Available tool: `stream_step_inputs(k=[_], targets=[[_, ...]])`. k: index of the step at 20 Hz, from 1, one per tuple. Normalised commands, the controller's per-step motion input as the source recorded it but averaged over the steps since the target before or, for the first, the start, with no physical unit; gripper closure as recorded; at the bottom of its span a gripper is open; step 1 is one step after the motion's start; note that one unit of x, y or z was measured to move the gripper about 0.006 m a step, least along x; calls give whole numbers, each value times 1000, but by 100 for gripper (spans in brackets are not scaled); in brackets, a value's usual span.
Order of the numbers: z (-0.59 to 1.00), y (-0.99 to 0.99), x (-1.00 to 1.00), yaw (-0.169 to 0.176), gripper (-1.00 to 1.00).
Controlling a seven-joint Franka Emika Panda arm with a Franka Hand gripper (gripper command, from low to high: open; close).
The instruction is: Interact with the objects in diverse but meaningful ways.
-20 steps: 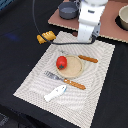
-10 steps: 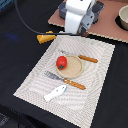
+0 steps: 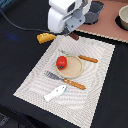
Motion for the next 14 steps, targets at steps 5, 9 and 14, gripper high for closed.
stream_step_inputs(k=[5, 9, 14], targets=[[0, -456, -774, -75, 100], [-16, -445, -768, -64, 100], [-77, -486, -756, -48, 100]])
